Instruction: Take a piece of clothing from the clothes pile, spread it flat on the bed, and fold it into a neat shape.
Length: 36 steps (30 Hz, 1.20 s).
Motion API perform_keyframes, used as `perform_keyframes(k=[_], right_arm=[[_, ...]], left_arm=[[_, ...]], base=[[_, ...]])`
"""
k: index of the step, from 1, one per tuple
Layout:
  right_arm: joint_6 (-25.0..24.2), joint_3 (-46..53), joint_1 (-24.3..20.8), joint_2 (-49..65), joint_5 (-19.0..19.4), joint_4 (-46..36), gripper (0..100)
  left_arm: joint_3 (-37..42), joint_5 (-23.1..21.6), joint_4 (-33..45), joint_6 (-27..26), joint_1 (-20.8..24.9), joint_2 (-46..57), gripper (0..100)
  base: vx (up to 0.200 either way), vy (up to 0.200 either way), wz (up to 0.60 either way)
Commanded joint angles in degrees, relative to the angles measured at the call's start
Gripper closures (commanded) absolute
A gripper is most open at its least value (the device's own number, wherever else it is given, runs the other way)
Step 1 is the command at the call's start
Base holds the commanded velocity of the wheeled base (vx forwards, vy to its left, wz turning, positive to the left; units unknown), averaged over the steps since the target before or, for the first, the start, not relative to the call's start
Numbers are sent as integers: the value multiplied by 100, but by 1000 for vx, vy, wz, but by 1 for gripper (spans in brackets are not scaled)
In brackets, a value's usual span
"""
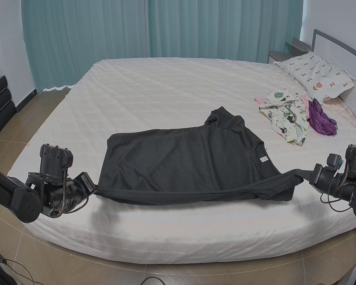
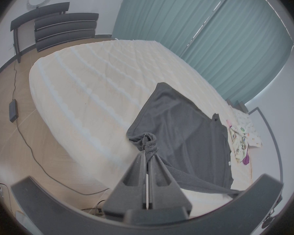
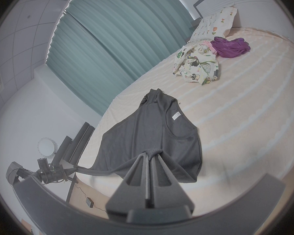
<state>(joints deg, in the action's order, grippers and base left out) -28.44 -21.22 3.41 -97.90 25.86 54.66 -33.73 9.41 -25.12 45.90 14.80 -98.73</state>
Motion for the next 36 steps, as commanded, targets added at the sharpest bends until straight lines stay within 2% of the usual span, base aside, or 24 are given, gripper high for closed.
perform_keyframes(k=[1,7,12,22,28,36], right_arm=[[-4,-303,-51,-352,-10,18,100],[-4,-840,-122,-704,-28,9,100],[-4,-1437,-130,-1126,-239,-8,100],[-4,-1965,-324,-1565,-336,-8,100],[-12,-2334,-508,-1855,-652,1,100],[-232,-2676,-587,-2101,-881,9,100]], left_arm=[[-389,8,-10,121,-74,-208,100],[-705,34,-28,165,-118,-533,100],[-1048,70,-63,156,-214,-964,100],[-1672,78,-63,156,-329,-1632,100],[-2076,87,-63,218,-434,-1983,100],[-2559,78,-63,297,-531,-2396,100]], base=[[0,0,0],[0,0,0],[0,0,0],[0,0,0],[0,0,0],[0,0,0]])
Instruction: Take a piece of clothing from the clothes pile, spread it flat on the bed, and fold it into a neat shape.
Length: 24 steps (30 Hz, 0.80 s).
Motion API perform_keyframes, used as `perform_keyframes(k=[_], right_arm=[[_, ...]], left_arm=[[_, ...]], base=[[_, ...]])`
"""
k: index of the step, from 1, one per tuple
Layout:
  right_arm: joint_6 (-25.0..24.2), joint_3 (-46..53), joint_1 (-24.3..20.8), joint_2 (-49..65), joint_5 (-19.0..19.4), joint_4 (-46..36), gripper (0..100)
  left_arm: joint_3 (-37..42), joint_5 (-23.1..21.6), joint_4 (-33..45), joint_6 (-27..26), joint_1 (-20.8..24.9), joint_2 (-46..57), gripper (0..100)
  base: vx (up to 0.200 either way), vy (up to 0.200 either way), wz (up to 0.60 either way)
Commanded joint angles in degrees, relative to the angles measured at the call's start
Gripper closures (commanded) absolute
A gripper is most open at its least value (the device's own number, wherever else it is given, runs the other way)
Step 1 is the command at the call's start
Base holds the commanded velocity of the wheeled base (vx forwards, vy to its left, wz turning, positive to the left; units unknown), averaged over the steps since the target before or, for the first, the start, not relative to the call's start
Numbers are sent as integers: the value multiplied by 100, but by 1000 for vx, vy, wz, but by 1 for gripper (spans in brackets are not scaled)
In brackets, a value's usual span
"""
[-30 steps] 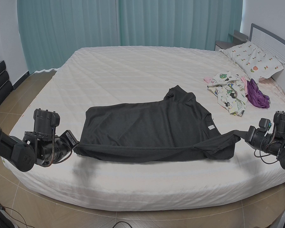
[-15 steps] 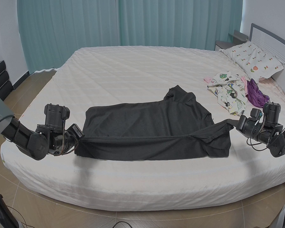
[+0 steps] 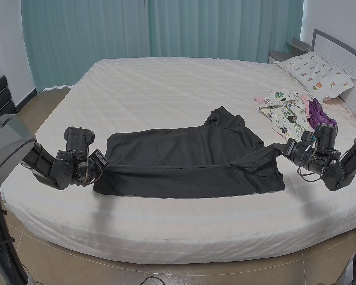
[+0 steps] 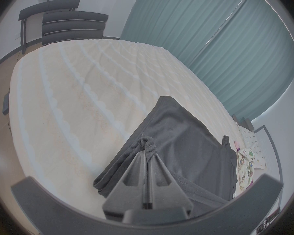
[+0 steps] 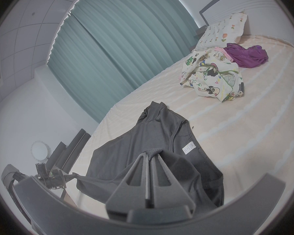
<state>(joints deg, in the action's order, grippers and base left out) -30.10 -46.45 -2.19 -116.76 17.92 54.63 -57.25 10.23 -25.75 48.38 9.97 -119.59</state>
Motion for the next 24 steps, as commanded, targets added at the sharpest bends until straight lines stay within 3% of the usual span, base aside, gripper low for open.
perform_keyframes(k=[1,17,18,24], right_arm=[[-110,-172,-27,-251,-140,22,100],[-805,-409,-35,-444,-201,75,100],[-857,-392,-35,-444,-201,66,100],[-1183,-242,-27,-400,-192,-5,100]], left_arm=[[-252,-3,-1,92,-66,-355,100],[-850,-109,-106,584,-118,-820,100],[-867,-118,-168,655,-118,-820,0],[-683,-135,-282,734,-153,-627,0]], base=[[0,0,0],[0,0,0],[0,0,0],[0,0,0]])
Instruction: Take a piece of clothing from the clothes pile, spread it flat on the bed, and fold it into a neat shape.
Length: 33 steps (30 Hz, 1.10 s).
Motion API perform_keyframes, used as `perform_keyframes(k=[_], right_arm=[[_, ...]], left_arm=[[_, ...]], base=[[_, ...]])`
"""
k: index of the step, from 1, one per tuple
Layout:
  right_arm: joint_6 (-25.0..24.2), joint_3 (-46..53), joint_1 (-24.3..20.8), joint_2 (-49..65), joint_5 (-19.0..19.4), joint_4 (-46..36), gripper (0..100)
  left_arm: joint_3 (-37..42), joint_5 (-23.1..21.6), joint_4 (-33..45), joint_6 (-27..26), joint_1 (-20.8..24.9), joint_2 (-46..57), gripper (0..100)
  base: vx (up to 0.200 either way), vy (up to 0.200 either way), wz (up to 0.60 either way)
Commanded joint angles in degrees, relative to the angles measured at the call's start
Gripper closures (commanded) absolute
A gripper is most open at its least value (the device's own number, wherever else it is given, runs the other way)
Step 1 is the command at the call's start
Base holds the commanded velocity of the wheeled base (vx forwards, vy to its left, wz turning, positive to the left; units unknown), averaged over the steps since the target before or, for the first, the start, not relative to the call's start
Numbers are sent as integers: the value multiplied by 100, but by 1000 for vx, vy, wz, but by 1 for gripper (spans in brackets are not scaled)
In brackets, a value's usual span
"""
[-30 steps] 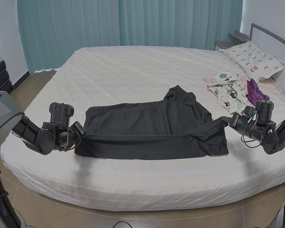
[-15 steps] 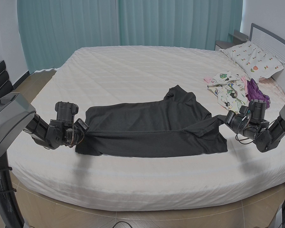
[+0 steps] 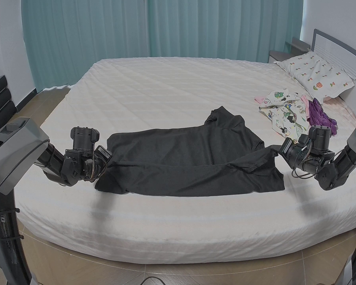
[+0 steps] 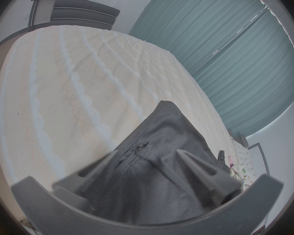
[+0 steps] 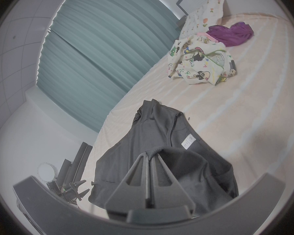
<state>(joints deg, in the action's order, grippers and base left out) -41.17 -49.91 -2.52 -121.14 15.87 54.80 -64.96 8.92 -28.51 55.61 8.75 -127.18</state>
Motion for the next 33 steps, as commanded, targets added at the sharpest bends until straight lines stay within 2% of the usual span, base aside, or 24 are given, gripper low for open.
perform_keyframes(k=[1,10,17,18,25,30,33], right_arm=[[-128,166,6,46,12,-22,100],[-427,755,6,328,65,-39,100],[-427,1326,-20,459,65,-145,100],[-418,1335,-20,459,65,-153,0],[-383,1308,41,644,4,-1112,0],[-418,1343,182,960,12,-1112,0],[-436,1449,208,996,21,-1094,0]], left_arm=[[133,-5,-5,11,-67,185,0],[660,-22,-23,-7,-286,651,0],[1469,-268,-23,2,-260,1187,0],[1487,-268,-23,2,-260,1196,0],[2155,-321,-23,2,-40,1591,0],[2418,-330,-40,28,241,1732,0],[2480,-365,-119,231,285,1732,0]], base=[[0,0,0],[0,0,0],[0,0,0],[0,0,0],[0,0,0],[0,0,0],[0,0,0]])
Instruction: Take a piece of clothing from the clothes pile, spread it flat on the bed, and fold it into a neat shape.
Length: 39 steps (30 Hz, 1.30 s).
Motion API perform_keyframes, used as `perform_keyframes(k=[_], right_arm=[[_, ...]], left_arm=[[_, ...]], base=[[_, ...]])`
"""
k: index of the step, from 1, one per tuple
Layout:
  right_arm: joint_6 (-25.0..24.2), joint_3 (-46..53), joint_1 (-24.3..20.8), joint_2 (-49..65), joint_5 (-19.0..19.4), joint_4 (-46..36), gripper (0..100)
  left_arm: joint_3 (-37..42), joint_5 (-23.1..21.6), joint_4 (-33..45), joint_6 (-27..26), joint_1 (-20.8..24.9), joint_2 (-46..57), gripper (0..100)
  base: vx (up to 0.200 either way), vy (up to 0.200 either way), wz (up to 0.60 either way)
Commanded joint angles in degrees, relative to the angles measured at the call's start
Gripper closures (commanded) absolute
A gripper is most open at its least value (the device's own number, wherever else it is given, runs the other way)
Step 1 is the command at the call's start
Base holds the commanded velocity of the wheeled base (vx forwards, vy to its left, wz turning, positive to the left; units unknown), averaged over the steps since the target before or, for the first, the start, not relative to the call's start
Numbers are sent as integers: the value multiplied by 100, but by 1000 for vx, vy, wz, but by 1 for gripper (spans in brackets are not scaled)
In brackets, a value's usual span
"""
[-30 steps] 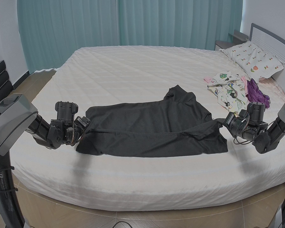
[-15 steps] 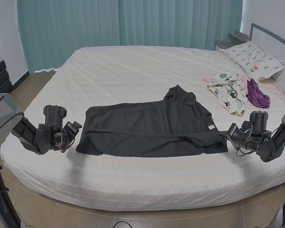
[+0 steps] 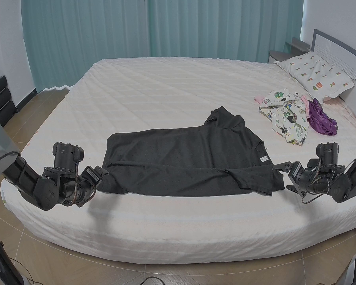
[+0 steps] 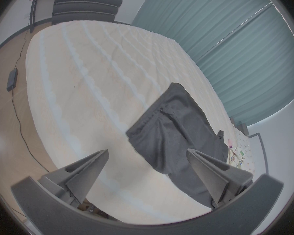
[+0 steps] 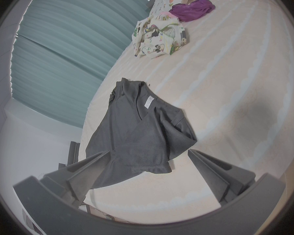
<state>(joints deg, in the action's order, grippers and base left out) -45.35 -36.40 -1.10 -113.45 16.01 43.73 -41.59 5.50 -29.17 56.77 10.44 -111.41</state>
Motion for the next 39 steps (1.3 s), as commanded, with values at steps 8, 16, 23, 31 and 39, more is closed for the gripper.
perform_keyframes(k=[8,16,23,31,39], right_arm=[[-18,388,57,33,69,575,0],[9,538,4,-2,43,839,0],[35,555,13,-28,25,848,0],[61,617,4,7,25,848,0],[88,696,-13,24,17,848,0]], left_arm=[[301,-330,-379,352,-77,119,0],[407,-515,-493,361,-86,155,0],[415,-515,-493,361,-68,146,0],[90,-471,-484,88,-77,93,0],[-376,-453,-493,-1432,-121,-610,0]], base=[[100,0,0],[200,0,0],[171,0,0],[0,0,0],[0,0,0]])
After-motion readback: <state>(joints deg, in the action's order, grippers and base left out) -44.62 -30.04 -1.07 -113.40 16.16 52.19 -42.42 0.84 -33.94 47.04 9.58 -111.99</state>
